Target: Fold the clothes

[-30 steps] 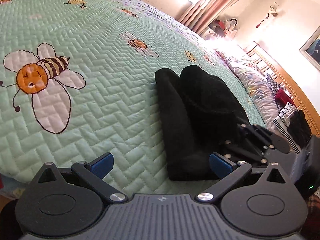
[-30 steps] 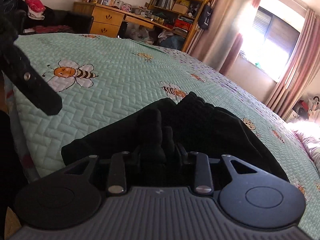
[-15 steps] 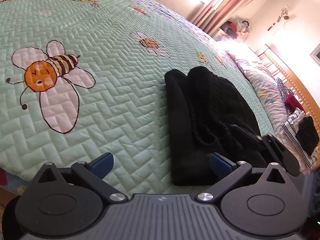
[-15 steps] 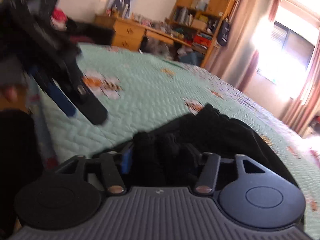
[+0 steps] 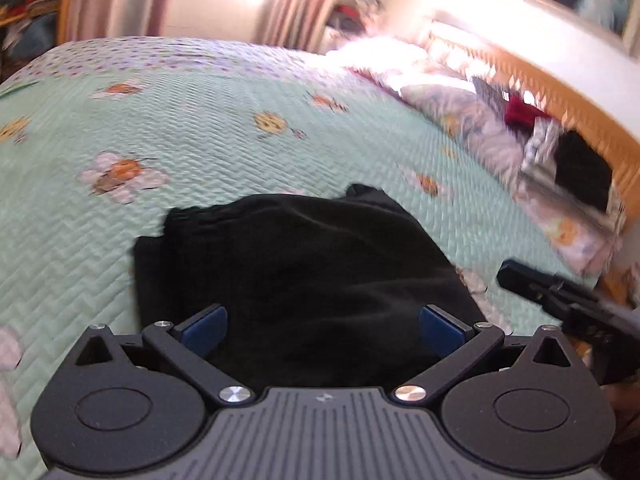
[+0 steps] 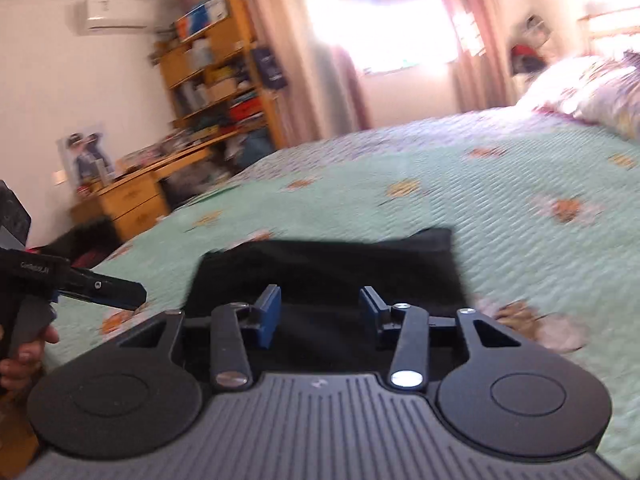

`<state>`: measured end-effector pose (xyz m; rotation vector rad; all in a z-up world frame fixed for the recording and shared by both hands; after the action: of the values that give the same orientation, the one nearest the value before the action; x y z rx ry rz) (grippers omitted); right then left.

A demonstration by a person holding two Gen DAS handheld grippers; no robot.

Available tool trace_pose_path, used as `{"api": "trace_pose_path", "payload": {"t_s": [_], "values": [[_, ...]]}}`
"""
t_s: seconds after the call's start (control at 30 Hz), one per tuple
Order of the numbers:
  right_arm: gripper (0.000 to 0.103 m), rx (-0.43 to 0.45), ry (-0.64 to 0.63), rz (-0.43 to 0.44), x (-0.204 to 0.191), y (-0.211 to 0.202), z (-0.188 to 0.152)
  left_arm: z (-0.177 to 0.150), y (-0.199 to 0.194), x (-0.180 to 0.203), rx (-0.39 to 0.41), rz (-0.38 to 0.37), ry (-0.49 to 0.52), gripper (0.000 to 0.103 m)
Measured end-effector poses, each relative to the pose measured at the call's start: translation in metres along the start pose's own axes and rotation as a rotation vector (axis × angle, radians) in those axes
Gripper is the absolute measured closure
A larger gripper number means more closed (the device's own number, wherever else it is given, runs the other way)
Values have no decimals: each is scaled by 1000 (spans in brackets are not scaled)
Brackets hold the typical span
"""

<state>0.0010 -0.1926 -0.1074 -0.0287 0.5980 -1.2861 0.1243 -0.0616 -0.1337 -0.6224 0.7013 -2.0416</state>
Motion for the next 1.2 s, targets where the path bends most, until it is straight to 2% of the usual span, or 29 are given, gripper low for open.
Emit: {"api": "trace_pose_path", "payload": {"t_s": [0.07,0.1,0.17,0.2,0.27,0.33,0.43,0.57,0.67,0.73,0.8,0.9,0.93,1.0,1.07,1.13,1.2], "values": [[57,10,-17,-15,1,2,0,-7,32,5,-97,34,37,1],[57,-27,-37,-29,3,14,-8,-17,43,4,-145,61,59,2],[63,-224,-32,-50,9,41,-46,-34,48,7,-161,85,146,2],[64,-268,-41,-44,13,45,-69,-40,47,9,-160,94,181,1],[64,-212,-68,-20,12,31,-79,-45,40,6,-153,110,173,1],[64,-219,-49,-4,12,28,-74,-46,36,-4,-161,139,152,1],[64,-236,-126,6,5,27,-73,-50,39,-24,-188,174,75,0],[63,-242,-201,20,2,19,-70,-47,26,-21,-150,174,53,1],[63,-256,-175,87,6,17,-62,-41,9,-10,-119,213,71,3],[63,-255,-138,141,8,13,-52,-28,-11,3,-60,244,99,3],[63,-213,-112,182,11,7,-34,-10,-23,25,-4,186,131,2],[63,-158,-67,169,21,15,4,8,-5,64,-13,63,222,1],[62,-152,-56,179,24,24,17,6,13,71,-59,36,255,1],[62,-144,-41,203,28,44,42,-8,45,68,-158,65,274,2],[62,-173,-36,236,28,68,57,-28,63,49,-216,107,248,2],[62,-271,11,295,26,98,61,-34,57,42,-167,72,220,2],[62,-392,63,367,22,132,58,-35,55,44,-168,71,214,2]]}}
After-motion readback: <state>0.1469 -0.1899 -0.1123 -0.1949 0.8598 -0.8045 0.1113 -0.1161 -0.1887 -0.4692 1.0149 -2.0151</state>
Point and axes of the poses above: each gripper's, at about its wrist camera, not at the fingertips, and y roughly the way its jaws point, x to its right, z to its top, the point moved 7 cm from there along y, roughly the way its jaws point, and after that the axes turned 8 degrees about y, right-handed, at the moved point
